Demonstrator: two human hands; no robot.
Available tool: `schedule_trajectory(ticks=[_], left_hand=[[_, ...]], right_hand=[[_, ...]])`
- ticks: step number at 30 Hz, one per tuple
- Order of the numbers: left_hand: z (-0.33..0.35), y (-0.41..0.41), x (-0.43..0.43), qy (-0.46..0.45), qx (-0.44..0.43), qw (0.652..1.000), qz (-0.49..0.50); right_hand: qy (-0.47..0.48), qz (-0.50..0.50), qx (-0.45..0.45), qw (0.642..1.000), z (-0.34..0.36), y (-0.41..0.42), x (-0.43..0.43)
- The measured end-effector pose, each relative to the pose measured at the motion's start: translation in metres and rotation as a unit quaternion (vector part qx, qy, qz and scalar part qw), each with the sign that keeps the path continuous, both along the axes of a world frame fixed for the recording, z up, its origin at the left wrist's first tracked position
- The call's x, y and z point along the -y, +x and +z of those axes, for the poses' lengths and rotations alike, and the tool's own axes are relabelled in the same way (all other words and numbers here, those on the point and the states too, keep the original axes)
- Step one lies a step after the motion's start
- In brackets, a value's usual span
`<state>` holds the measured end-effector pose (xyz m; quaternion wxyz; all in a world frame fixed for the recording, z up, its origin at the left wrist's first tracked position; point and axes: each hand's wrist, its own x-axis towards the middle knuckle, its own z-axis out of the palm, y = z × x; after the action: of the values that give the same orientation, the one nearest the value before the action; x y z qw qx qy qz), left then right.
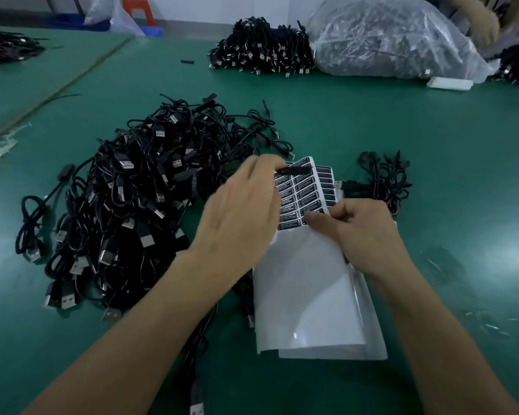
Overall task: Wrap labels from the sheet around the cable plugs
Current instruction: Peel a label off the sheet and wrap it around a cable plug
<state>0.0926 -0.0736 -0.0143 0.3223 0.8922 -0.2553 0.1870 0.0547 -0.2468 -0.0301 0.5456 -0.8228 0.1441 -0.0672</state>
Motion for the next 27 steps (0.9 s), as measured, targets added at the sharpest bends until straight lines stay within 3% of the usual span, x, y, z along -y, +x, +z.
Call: schedule_trajectory(ticks=[11, 16, 27], left_hand=[[-0.029, 0.012, 0.007, -0.117, -0.171, 0.978, -0.036], [-0.030, 0.012, 0.008, -0.159, -0.160, 0.974, -0.022], [-0.032, 0.001, 0.011, -0.195, -0.161, 0.963, -0.095]], right_hand=[[0.164, 0.057, -0.067, 0.982, 0.008, -0.002, 0.014], [0.206, 0.061, -0.068, 0.974, 0.009, -0.002, 0.017], [0.249, 0.080, -0.030, 0.965, 0.009, -0.003, 0.007]])
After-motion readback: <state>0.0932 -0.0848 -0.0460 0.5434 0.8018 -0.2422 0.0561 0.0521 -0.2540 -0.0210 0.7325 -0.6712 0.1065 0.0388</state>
